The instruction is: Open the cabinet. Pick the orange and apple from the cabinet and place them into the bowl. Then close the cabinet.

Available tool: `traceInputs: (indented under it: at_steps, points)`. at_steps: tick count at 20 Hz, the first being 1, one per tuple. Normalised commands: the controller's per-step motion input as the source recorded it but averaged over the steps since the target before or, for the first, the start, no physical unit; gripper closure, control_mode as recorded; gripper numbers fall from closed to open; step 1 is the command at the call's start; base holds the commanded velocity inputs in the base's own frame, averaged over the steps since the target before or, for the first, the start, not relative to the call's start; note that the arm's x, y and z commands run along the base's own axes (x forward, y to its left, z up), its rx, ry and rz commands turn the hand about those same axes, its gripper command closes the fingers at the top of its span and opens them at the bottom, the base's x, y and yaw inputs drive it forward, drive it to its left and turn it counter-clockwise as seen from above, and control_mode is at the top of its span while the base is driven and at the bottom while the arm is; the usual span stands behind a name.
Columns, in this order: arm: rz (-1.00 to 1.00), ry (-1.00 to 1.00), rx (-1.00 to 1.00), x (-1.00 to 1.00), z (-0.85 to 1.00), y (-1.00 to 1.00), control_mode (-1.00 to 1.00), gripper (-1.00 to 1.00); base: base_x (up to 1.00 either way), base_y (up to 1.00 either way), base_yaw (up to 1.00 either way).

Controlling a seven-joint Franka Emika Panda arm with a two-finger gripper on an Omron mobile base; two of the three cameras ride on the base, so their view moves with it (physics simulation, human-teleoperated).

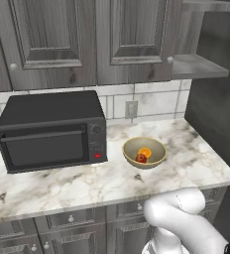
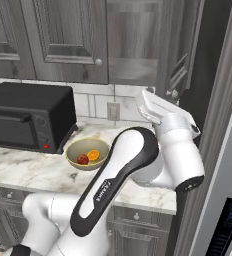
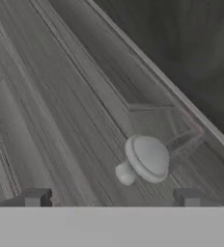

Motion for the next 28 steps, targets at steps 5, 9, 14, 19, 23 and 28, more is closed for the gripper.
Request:
traceInputs:
  at_steps: [5,9,14,19,23,28]
  points:
    - [0.30,0.00,0.00,1.00,-0.40,0.71,-1.00,-1.00,0.00,0.00,0.00]
    - [0.19,-0.04,0.00,1.00,-0.52,1.00,-1.00,-1.00,0.00,0.00,0.00]
    - [0.15,-0.02,0.00,1.00,-0.49,0.98,-1.00,-1.00,0.00,0.00,0.00]
    - [0.08,0.02,0.00,1.00,-0.18,0.79,-1.00,-1.00,0.00,0.00,0.00]
    - [0.00,0.16,0.00,1.00,0.00,0.61,-1.00,-1.00,0.00,0.00,0.00]
    - [0.00,0.28,-0.01,1.00,0.00,0.78,-1.00,-1.00,0.00,0.00,0.00]
